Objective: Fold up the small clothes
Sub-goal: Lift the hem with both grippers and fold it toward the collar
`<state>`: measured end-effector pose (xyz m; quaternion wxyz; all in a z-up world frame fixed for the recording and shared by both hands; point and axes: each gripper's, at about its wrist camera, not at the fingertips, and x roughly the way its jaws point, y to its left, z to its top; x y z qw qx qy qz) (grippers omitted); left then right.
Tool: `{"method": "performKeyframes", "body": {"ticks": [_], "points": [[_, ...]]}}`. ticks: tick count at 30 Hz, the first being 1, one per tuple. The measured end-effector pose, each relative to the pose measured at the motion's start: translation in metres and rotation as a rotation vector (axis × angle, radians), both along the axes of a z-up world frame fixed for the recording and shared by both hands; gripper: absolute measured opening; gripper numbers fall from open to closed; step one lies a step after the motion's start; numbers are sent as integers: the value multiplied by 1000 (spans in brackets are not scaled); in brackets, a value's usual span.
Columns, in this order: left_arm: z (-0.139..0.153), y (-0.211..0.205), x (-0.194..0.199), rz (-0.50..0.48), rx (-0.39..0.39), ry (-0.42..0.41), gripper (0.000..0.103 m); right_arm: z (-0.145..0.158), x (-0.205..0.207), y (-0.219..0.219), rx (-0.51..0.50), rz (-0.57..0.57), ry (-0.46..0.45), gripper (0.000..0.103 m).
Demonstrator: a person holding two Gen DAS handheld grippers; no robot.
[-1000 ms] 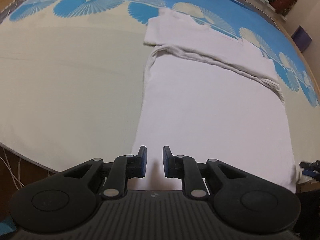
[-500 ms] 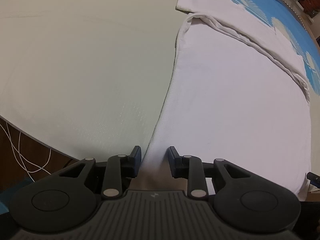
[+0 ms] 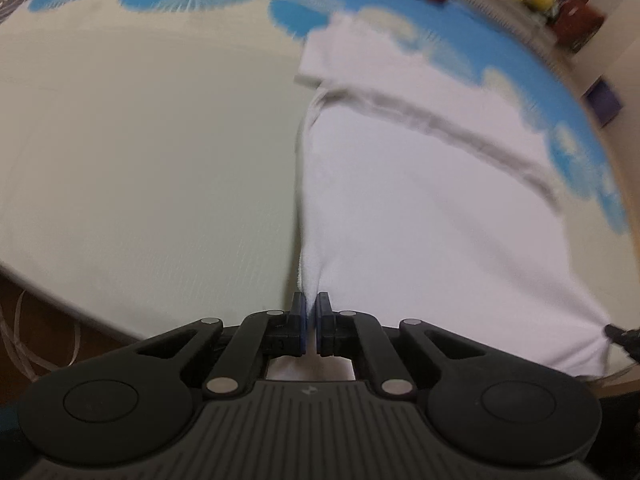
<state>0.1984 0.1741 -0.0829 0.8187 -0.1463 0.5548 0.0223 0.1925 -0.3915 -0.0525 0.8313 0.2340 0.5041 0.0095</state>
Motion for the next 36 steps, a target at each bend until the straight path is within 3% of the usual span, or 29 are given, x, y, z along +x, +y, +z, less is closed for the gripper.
{"method": "performKeyframes", "body": {"ticks": [2, 5, 8, 23, 33, 36], "points": [[-13, 2, 4, 18, 30, 77, 5, -11, 1, 4, -3, 24, 58, 3], [-19, 8, 7, 47, 21, 116, 8, -26, 2, 14, -25, 70, 141, 8], [-19, 8, 7, 31, 15, 124, 16, -32, 1, 16, -60, 84, 178, 23], [-30, -1, 8, -13, 65, 172, 16, -23, -9, 39, -146, 237, 180, 28], [-34, -7, 10, -29, 87, 175, 17, -22, -6, 42, -166, 269, 187, 28], [-33, -8, 8, -30, 93, 166, 11, -27, 6, 45, -162, 256, 187, 18]]}}
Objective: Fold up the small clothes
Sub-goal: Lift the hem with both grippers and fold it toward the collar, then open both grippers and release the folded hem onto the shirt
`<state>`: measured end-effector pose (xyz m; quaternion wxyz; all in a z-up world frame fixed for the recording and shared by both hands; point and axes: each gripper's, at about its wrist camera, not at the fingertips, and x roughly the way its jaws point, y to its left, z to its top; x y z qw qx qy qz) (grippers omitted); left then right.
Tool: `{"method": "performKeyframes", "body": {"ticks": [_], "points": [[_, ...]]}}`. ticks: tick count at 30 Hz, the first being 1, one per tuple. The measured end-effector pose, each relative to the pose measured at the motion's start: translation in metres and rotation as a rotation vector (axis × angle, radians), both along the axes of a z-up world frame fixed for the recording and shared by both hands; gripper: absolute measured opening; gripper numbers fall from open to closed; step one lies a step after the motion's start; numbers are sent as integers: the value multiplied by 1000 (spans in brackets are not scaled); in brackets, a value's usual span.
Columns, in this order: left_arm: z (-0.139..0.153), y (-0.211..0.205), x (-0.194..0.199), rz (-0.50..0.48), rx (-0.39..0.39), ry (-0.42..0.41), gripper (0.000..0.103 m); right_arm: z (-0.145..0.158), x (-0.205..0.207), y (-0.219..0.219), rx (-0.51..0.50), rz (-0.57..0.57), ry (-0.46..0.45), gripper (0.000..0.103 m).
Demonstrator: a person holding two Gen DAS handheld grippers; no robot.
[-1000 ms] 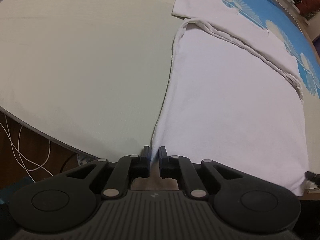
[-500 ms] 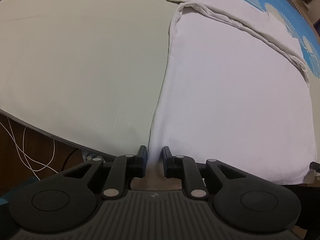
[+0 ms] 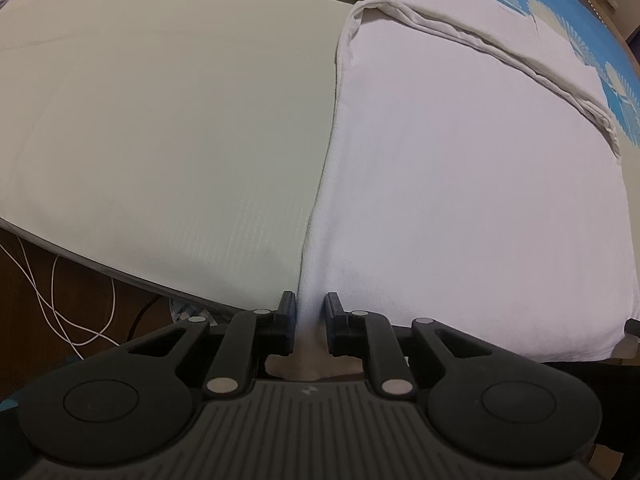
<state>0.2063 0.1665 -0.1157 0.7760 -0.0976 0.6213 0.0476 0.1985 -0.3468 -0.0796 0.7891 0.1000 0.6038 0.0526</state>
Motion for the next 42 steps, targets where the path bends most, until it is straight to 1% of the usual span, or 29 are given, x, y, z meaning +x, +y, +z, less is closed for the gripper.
{"method": "performKeyframes", "body": {"ticks": [1, 3, 6, 10, 13, 16, 18, 20, 24, 26, 28, 30, 31, 33, 35, 37, 38, 39, 40, 41, 42], "points": [[1, -1, -1, -4, -2, -9, 9, 1, -1, -1, 8, -5, -5, 8], [6, -2, -3, -11, -9, -36, 4, 5, -1, -3, 26, -12, -24, 6], [20, -2, -4, -15, -21, -105, 3, 18, -1, -7, 65, -28, -85, 5], [46, -5, -4, -61, -26, -173, 3, 54, 0, -22, 158, -72, -193, 5], [79, -5, -11, -90, -50, -238, 2, 80, -1, -38, 203, -101, -259, 4], [111, -8, -31, -131, -74, -312, 2, 109, -11, -56, 259, -130, -317, 4], [132, -9, -49, -150, -104, -358, 2, 127, -29, -67, 289, -145, -362, 4], [150, -7, -69, -169, -138, -394, 2, 141, -49, -77, 322, -145, -386, 4], [176, 3, -100, -179, -220, -440, 2, 164, -90, -99, 346, -151, -405, 4], [183, 6, -103, -178, -246, -446, 2, 171, -102, -109, 373, -170, -415, 4], [183, 6, -95, -178, -261, -440, 2, 170, -101, -115, 397, -190, -400, 4], [176, 4, -73, -186, -243, -416, 2, 166, -86, -116, 407, -191, -397, 4], [171, 2, -59, -187, -228, -402, 2, 161, -69, -114, 392, -198, -386, 4], [153, -2, -18, -193, -201, -374, 2, 148, -34, -109, 373, -206, -363, 4], [129, -6, 28, -176, -167, -332, 2, 129, 13, -103, 342, -225, -329, 4], [104, -10, 72, -160, -151, -293, 3, 106, 64, -95, 301, -236, -298, 4], [94, -10, 88, -154, -139, -281, 4, 95, 84, -94, 298, -255, -283, 6], [86, -11, 101, -157, -108, -283, 4, 84, 100, -94, 280, -287, -269, 7], [81, -11, 108, -164, -71, -302, 4, 77, 114, -93, 235, -324, -260, 9], [76, -8, 113, -152, -55, -328, 7, 71, 126, -93, 181, -338, -264, 14], [73, -2, 113, -125, -84, -342, 13, 68, 132, -93, 142, -332, -282, 17]]}}
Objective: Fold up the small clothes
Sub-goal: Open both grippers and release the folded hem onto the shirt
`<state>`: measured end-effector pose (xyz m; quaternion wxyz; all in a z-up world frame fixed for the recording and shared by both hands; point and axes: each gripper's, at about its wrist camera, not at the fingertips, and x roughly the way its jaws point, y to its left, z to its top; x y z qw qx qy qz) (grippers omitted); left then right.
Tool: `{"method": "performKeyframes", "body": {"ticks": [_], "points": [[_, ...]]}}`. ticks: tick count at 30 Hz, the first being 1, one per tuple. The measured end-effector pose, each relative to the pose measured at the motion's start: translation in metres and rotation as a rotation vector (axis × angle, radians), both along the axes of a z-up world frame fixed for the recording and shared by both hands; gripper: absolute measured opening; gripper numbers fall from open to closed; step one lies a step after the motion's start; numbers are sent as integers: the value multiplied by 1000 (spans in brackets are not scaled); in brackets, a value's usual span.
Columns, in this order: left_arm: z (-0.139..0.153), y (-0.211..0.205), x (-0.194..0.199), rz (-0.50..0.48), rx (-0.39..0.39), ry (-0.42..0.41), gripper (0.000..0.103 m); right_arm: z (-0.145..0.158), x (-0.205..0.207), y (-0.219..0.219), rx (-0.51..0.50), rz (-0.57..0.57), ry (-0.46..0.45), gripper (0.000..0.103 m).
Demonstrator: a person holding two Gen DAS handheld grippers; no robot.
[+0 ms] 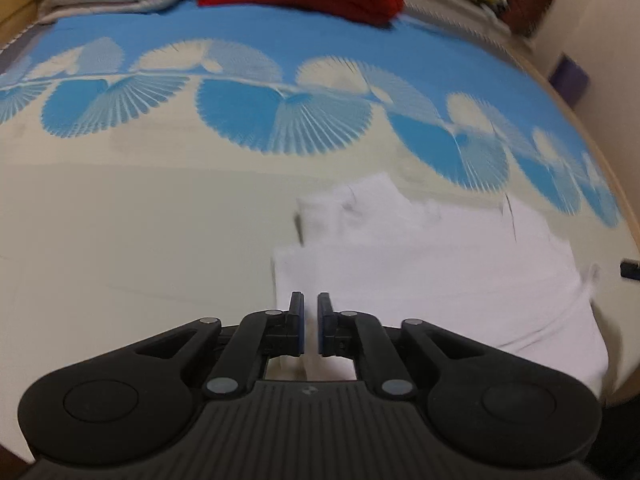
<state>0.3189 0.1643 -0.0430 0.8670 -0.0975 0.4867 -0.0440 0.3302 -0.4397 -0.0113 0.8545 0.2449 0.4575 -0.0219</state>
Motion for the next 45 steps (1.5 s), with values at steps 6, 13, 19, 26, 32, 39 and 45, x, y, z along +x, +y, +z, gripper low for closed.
{"method": "performKeyframes", "body": {"ticks": [6, 13, 19, 26, 32, 39, 45], "points": [[-13, 25, -7, -27, -34, 45, 49, -11, 1, -5, -41, 107, -15, 29], [-34, 16, -20, -172, 15, 144, 53, -36, -4, 9, -177, 357, 82, 32], [-41, -14, 0, -204, 130, 95, 53, -48, -3, 34, -250, 456, 93, 32], [-35, -28, 35, -139, 88, 40, 53, -51, 23, 54, -290, 446, 9, 32], [-38, -40, 53, -151, 78, 21, 53, -48, 49, 61, -232, 413, -36, 32], [-44, -40, 62, -179, 55, 34, 17, -50, 67, 72, -220, 440, -59, 32], [-35, -28, 59, -180, 18, 6, 5, -46, 70, 73, -195, 479, -77, 6]]}}
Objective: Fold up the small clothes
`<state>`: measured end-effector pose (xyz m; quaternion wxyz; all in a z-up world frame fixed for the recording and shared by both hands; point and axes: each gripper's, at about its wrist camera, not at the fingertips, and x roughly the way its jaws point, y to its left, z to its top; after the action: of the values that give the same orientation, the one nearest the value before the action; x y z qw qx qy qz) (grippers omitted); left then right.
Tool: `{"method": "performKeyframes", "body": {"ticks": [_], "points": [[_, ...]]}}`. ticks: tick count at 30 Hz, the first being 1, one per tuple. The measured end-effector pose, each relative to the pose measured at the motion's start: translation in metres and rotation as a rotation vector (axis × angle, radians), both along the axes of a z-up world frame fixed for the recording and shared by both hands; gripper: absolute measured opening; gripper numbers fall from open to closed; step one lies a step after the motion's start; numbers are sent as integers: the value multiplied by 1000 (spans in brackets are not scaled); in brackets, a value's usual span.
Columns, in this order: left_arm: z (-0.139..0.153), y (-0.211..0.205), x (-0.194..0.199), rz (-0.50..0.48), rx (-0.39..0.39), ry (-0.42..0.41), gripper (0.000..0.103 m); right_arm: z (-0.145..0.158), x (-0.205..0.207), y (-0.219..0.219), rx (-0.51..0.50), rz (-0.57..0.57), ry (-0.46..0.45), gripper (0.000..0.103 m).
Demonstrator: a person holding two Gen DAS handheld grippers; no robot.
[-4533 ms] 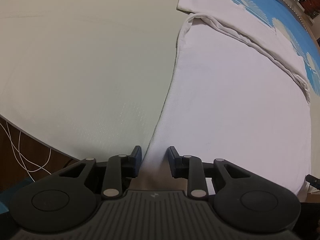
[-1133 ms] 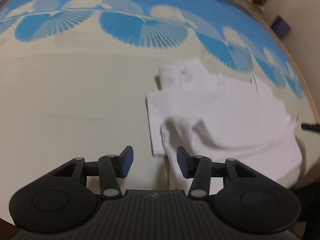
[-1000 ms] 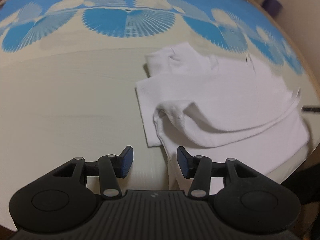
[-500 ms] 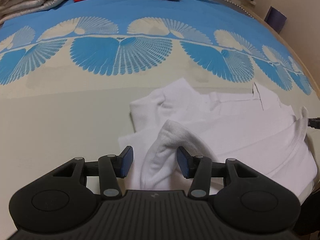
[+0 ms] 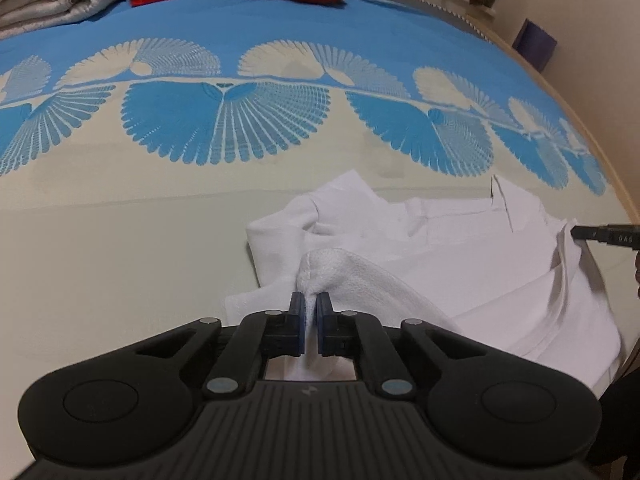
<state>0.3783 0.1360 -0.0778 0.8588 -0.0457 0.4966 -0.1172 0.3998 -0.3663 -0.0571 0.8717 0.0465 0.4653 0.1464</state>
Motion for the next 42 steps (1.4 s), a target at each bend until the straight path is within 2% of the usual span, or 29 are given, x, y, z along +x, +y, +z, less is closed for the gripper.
{"method": "performKeyframes", "body": {"ticks": [4, 8, 10, 12, 14, 20, 21, 23, 24, 25, 26, 28, 31, 35, 38, 42], "points": [[9, 8, 2, 40, -2, -37, 4, 14, 0, -11, 45, -47, -49, 5], [22, 22, 7, 189, -9, -132, 4, 34, 1, -31, 146, -214, -185, 4], [21, 27, 13, 234, 3, -135, 4, 37, 5, -38, 167, -296, -218, 4], [17, 27, 22, 251, 6, -114, 4, 31, 15, -40, 181, -343, -185, 4], [13, 25, 27, 250, 16, -111, 4, 24, 23, -33, 151, -357, -160, 4], [10, 30, 37, 295, 14, -141, 4, 23, 34, -19, 116, -400, -215, 4], [10, 32, 40, 306, 4, -141, 10, 22, 37, -19, 111, -414, -215, 4], [7, 35, 45, 346, 13, -100, 19, 15, 41, -18, 88, -442, -177, 10], [3, 38, 47, 360, 9, -64, 25, 8, 45, -18, 68, -457, -121, 16], [0, 42, 47, 360, -22, -25, 26, 1, 49, -19, 66, -451, -63, 36], [-3, 46, 47, 357, -65, 17, 26, -7, 50, -20, 72, -438, 5, 41], [-2, 47, 43, 341, -81, 46, 26, -11, 47, -20, 52, -428, 62, 41], [1, 47, 33, 278, -85, 79, 28, -6, 35, -23, 57, -379, 90, 41], [-9, 46, 12, 193, -126, 209, 29, -2, 14, -27, 66, -292, 146, 41], [-17, 48, -8, 168, -140, 304, 29, -1, -10, -27, 74, -189, 217, 42], [-19, 43, -34, 109, -143, 333, 29, -2, -46, -22, 38, -67, 279, 44]]}}
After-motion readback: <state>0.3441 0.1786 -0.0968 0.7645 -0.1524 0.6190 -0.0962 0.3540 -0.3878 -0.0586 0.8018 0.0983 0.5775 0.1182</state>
